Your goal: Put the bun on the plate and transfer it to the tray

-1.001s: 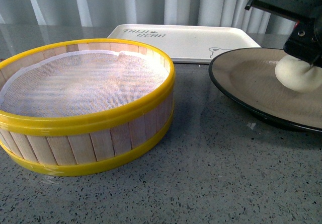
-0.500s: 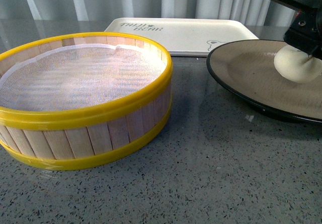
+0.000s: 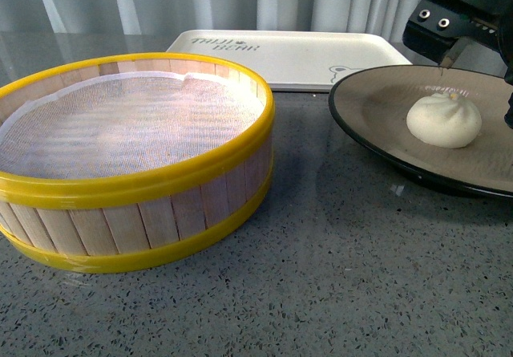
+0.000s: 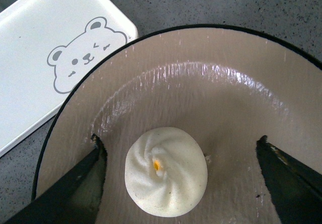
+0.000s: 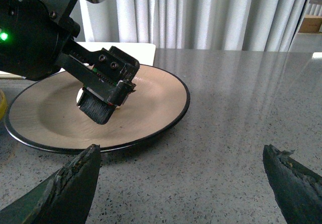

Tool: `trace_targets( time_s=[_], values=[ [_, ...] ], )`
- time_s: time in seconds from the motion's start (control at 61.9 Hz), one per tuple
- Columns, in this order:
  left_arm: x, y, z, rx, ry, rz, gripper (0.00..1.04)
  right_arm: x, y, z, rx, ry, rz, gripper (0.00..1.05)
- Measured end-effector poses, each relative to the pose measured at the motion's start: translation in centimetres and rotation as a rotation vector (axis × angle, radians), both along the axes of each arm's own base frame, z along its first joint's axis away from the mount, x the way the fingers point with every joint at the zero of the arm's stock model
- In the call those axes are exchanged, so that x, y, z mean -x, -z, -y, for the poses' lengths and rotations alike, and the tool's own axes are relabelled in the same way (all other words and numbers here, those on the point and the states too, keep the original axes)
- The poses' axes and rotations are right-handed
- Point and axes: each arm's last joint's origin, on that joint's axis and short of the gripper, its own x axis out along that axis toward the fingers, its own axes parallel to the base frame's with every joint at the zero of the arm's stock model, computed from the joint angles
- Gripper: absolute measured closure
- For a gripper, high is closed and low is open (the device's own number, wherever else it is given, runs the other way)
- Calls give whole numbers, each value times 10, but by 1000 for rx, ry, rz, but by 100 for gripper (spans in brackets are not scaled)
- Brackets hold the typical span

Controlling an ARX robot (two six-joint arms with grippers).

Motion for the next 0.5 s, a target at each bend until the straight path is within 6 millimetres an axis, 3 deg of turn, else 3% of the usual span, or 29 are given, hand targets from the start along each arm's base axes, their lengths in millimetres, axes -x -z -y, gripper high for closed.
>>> trace_targets(
  time_s=[0.065, 0.145, 0.226, 0.307, 0.387, 0.5],
  values=[
    [-1, -9, -5, 26, -8, 6, 5, 0, 0, 0, 0, 0, 0, 9],
    [-2, -38, -19, 109, -35, 54, 7, 0, 0, 0, 0, 0, 0, 9],
    [9, -88, -55, 229, -87, 152, 7, 0, 0, 0, 0, 0, 0, 9],
    [23, -118, -90, 290, -140, 225, 7, 0, 0, 0, 0, 0, 0, 9],
    [39, -134, -127, 309, -192, 266, 7, 0, 0, 0, 0, 0, 0, 9],
    [59, -134, -169, 298, -245, 285, 7, 0, 0, 0, 0, 0, 0, 9]
  ],
)
